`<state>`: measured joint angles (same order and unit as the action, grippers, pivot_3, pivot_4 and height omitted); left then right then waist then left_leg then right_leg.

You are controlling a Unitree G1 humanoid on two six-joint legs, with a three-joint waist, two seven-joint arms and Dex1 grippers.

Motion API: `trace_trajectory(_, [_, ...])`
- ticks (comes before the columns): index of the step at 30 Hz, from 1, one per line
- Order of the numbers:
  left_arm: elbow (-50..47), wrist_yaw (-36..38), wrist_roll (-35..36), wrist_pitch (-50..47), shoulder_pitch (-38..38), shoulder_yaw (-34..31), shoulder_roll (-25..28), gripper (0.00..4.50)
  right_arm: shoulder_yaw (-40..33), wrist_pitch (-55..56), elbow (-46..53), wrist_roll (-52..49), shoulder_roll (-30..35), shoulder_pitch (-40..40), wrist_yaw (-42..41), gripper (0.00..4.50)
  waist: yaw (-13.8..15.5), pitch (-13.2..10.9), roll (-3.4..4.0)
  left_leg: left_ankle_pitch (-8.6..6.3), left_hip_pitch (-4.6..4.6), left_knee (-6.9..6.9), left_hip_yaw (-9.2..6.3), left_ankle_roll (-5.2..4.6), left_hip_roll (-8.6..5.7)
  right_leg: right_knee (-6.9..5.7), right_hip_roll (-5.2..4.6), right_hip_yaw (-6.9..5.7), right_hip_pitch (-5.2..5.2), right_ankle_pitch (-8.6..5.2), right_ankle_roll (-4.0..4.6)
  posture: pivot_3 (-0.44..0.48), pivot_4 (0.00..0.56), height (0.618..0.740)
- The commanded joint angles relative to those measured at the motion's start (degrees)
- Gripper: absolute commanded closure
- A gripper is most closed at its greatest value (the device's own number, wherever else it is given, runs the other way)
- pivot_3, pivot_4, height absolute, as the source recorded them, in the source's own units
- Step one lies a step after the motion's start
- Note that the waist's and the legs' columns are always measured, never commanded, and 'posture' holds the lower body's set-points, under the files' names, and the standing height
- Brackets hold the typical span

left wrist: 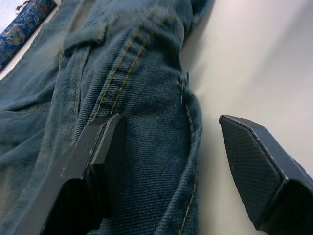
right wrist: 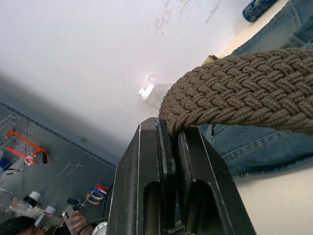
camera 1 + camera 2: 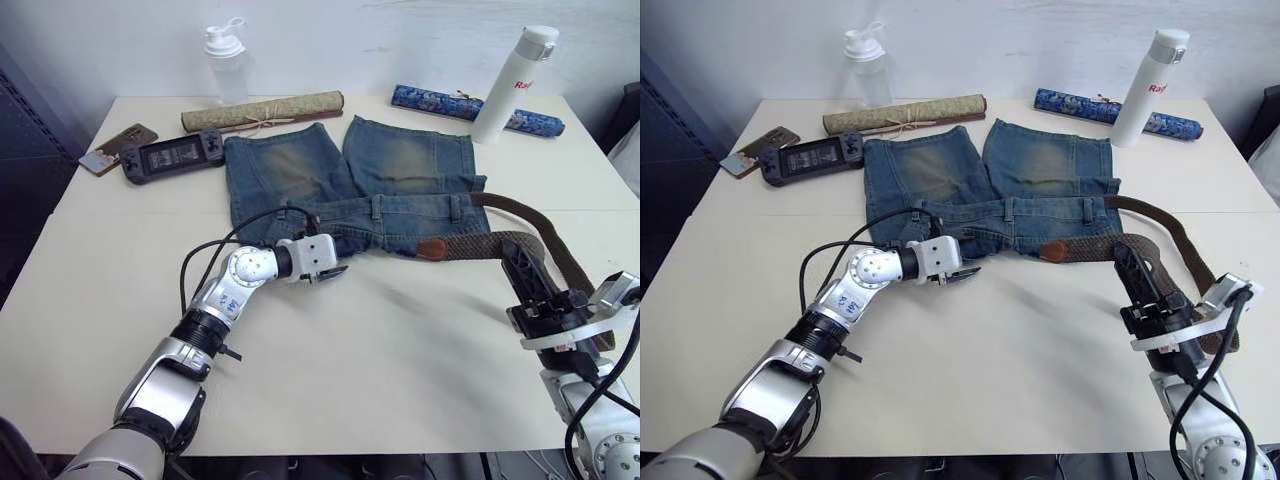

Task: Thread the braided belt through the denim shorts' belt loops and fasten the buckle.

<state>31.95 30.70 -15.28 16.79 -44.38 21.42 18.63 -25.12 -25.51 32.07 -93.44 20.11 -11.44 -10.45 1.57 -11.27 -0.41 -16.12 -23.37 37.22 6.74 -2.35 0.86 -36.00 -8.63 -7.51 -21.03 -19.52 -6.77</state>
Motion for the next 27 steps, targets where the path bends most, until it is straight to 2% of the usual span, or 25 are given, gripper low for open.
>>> trace_trajectory(1, [2.31, -4.3, -2.81, 0.23, -1.52, -0.64, -0.42, 1.12, -1.32, 0.66, 2.46, -1.3, 0.1, -0.29, -0.54, 4.5, -0.06, 0.0, 0.0, 0.0, 0.0, 0.01, 0.0, -0.01, 0.0, 0.01, -0.01, 0.0, 0.0, 0.01, -0.01, 0.0, 0.15, 0.717])
trace_trajectory(2, [2.48, -4.4, -2.97, 0.25, -1.57, -0.68, -0.54, 1.68, -1.28, 0.72, 2.43, -1.27, 0.09, -0.26, -0.48, 4.5, -0.08, 0.0, 0.0, -0.01, 0.0, 0.0, 0.0, -0.01, 0.0, 0.0, -0.01, 0.0, 0.0, 0.01, -0.01, 0.0, 0.15, 0.717])
trace_trajectory(3, [2.7, -4.7, -3.57, 0.59, -1.53, -0.43, -0.45, 1.95, -1.15, 0.8, 2.43, -1.18, 0.0, -0.24, -0.4, 4.5, -0.09, 0.0, 0.0, -0.01, 0.0, 0.0, 0.0, -0.01, 0.0, 0.0, -0.01, -0.01, -0.01, 0.01, -0.01, 0.0, 0.15, 0.717])
trace_trajectory(8, [2.78, -5.15, -5.05, 3.07, -1.07, 0.2, -0.18, 4.28, -0.91, 1.01, 2.67, -0.97, -0.18, -0.5, -0.18, 4.5, -0.14, 0.01, 0.0, 0.0, 0.01, -0.01, 0.0, 0.0, 0.0, -0.01, 0.01, -0.03, -0.01, 0.01, -0.01, 0.0, 0.15, 0.717])
trace_trajectory(9, [2.5, -5.05, -5.44, 3.45, -0.86, 0.46, 0.05, 4.45, -0.91, 1.06, 2.78, -1.03, -0.22, -0.56, -0.11, 4.5, -0.14, 0.01, 0.0, 0.0, 0.01, 0.0, 0.01, -0.01, 0.0, -0.01, 0.01, -0.03, 0.0, 0.01, -0.01, 0.0, 0.15, 0.717])
trace_trajectory(13, [-0.01, -5.75, -5.7, 4.42, 0.71, -0.48, 1.12, 4.45, -0.87, 1.22, 2.7, -0.84, -0.2, -0.22, 0.31, 4.5, -0.16, 0.01, 0.0, -0.01, 0.0, 0.02, 0.02, -0.01, 0.0, 0.0, 0.01, -0.03, 0.0, 0.01, -0.02, 0.0, 0.15, 0.717])
trace_trajectory(18, [-8.05, -8.14, -5.59, 5.01, 6.14, -5.12, 7.75, 4.45, -2.4, 2.19, 3.09, -1.16, 0.02, -0.25, 1.02, 4.5, -1.26, 0.01, 0.01, 0.02, 0.03, -0.03, 0.04, 0.04, 0.08, -0.03, 0.02, 0.02, -0.03, 0.01, -0.01, 0.0, 0.15, 0.717])
trace_trajectory(20, [-12.27, -4.21, -0.04, 2.5, 9.98, -8.13, 9.95, 4.45, -2.93, 2.32, 3.2, -1.29, 0.24, -0.58, 1.08, 4.5, -1.77, 0.02, 0.02, 0.04, 0.03, -0.06, 0.04, 0.08, 0.15, -0.09, 0.03, 0.01, -0.03, 0.01, -0.01, 0.0, 0.15, 0.717])
trace_trajectory(25, [-22.86, 3.71, 8.62, -1.05, 21.71, -12.85, 15.65, 4.45, -3.95, 2.19, 2.68, -1.34, 1.16, -0.81, 1.33, 4.5, -1.97, 0.02, 0.03, 0.04, 0.06, -0.1, 0.06, 0.13, 0.19, -0.11, 0.03, 0.05, -0.01, 0.0, 0.0, 0.0, 0.15, 0.717])
trace_trajectory(27, [-28.73, 6.98, 14.15, -5.03, 26.7, -14.31, 16.11, 4.45, -4.62, 1.97, 2.12, -1.35, 1.83, -0.5, 1.71, 4.5, -2.21, 0.03, 0.05, 0.02, 0.06, -0.09, 0.08, 0.14, 0.2, -0.08, 0.02, 0.09, -0.01, 0.0, 0.0, 0.0, 0.15, 0.717])
